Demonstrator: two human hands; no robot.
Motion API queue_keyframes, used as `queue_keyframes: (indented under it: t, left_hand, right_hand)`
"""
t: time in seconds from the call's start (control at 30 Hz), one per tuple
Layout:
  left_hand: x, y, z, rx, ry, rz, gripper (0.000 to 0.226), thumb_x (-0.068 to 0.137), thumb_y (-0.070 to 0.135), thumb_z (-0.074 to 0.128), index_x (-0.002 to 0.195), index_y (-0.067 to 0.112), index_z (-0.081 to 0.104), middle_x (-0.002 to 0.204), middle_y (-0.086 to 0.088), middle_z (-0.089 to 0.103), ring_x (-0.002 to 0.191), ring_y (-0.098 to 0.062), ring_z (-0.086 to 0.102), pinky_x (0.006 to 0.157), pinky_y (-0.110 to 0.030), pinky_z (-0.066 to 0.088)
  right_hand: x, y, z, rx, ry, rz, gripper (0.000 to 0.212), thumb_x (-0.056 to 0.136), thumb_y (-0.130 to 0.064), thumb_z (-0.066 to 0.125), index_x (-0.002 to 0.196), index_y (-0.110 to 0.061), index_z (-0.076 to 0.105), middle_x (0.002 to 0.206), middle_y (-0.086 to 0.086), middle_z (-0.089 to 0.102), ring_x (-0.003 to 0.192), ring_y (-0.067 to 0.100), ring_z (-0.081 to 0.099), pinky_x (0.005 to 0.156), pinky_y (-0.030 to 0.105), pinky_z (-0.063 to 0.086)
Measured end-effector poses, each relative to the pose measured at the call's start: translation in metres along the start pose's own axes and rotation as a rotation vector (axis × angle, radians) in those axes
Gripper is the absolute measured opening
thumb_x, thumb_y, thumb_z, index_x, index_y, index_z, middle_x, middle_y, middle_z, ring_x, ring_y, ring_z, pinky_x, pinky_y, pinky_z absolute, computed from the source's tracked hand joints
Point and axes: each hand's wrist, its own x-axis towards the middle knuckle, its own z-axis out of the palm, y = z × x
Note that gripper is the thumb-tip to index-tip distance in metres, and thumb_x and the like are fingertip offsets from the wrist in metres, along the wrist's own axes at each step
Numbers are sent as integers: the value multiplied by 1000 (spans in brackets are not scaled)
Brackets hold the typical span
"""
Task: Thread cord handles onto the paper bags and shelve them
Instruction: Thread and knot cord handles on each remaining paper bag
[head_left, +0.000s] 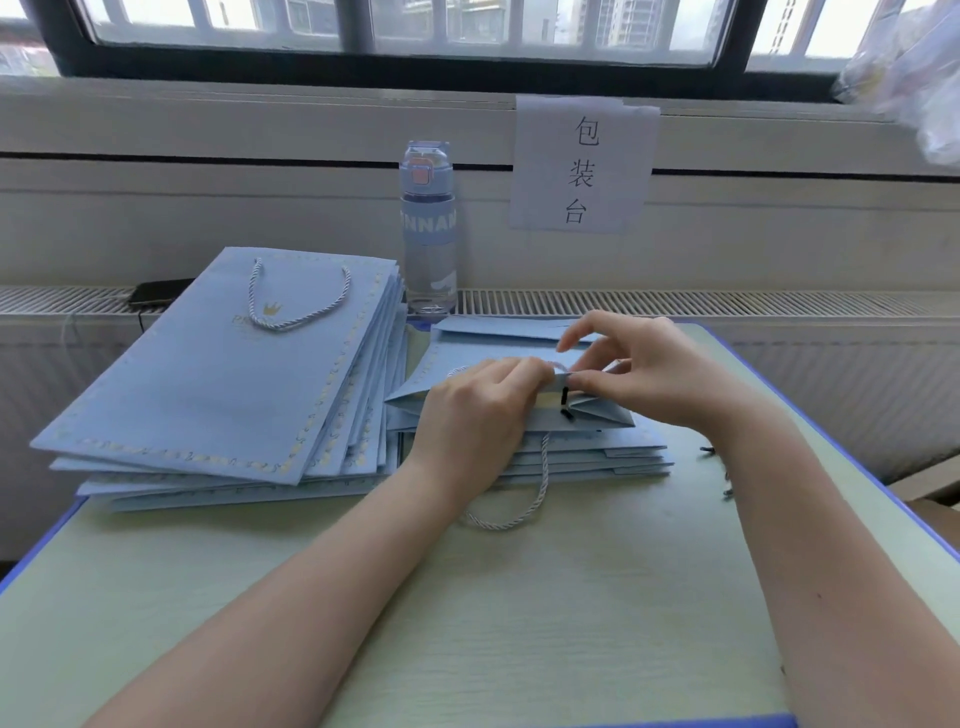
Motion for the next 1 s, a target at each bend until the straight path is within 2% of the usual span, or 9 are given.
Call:
queue_keyframes:
  t: [0.13, 0.23, 0.33, 0.43, 0.5, 0.73, 0.83, 0.93, 1.0]
  left_hand:
    - [1, 4, 5, 96, 28, 55, 10, 80, 9, 68, 87, 15, 72, 92, -1, 65, 87, -21, 54, 69, -35, 42]
    - [0, 5, 6, 115, 44, 19, 14, 84, 30, 65, 81, 19, 74, 87, 1, 64, 83, -20, 54, 71, -36, 42]
    - [1, 5, 4, 109, 51, -43, 22, 84, 39, 62, 75, 22, 73, 83, 4, 63, 80, -19, 53, 71, -35, 39]
    - [2, 4, 1, 103, 53, -95, 26, 83, 44, 61, 73, 24, 74, 81, 5, 63, 83, -16, 48, 72, -33, 35]
    - [2, 5, 0, 102, 35, -135, 30, 82, 48, 59, 72, 25, 74, 81, 6, 63, 84, -16, 47, 73, -33, 34]
    - [9, 14, -4, 151, -77, -240, 31, 81, 44, 54, 72, 23, 74, 83, 5, 64, 85, -26, 58, 76, -37, 39]
    - [11, 14, -6, 141, -95, -276, 19, 77, 35, 65, 71, 21, 75, 83, 5, 64, 87, -27, 57, 79, -39, 39]
    - [12, 11, -8, 111, -96, -260, 14, 73, 29, 68, 73, 18, 76, 82, 2, 64, 87, -29, 58, 81, -40, 40]
    - [11, 7, -10, 113, -89, -242, 15, 74, 30, 68, 75, 17, 76, 83, 3, 64, 88, -28, 56, 84, -39, 36]
  right_hand:
    - [0, 0, 4, -9, 17, -12, 22, 85, -11, 68, 99, -24, 59, 73, 3, 71, 57, 0, 59, 59, 7, 40]
    - [0, -2, 5, 14, 40, -16, 24, 85, -8, 68, 102, -22, 58, 68, 7, 70, 49, 2, 50, 52, 7, 36]
    - [-1, -4, 5, 47, 55, -16, 27, 84, -5, 67, 102, -23, 57, 67, 12, 70, 48, 6, 45, 50, 7, 33]
    - [1, -4, 9, 80, 91, 5, 31, 83, -7, 66, 99, -32, 57, 65, 12, 68, 58, 22, 49, 60, 23, 40]
    - [3, -3, 12, 90, 127, 22, 32, 82, -7, 66, 97, -34, 57, 57, 9, 64, 55, 19, 45, 60, 27, 39]
    - [7, -5, 17, 171, 204, 113, 28, 80, -9, 70, 98, -26, 57, 42, -8, 52, 39, 5, 35, 45, 13, 30]
    - [8, -7, 17, 192, 213, 119, 28, 80, -10, 71, 97, -26, 56, 45, -6, 58, 42, 4, 42, 49, 14, 33]
    - [8, -10, 17, 218, 217, 115, 29, 79, -14, 73, 97, -29, 57, 65, 4, 71, 65, 16, 61, 67, 25, 46]
    - [8, -12, 17, 233, 222, 113, 29, 79, -14, 74, 97, -29, 57, 69, 7, 72, 67, 17, 63, 66, 22, 47]
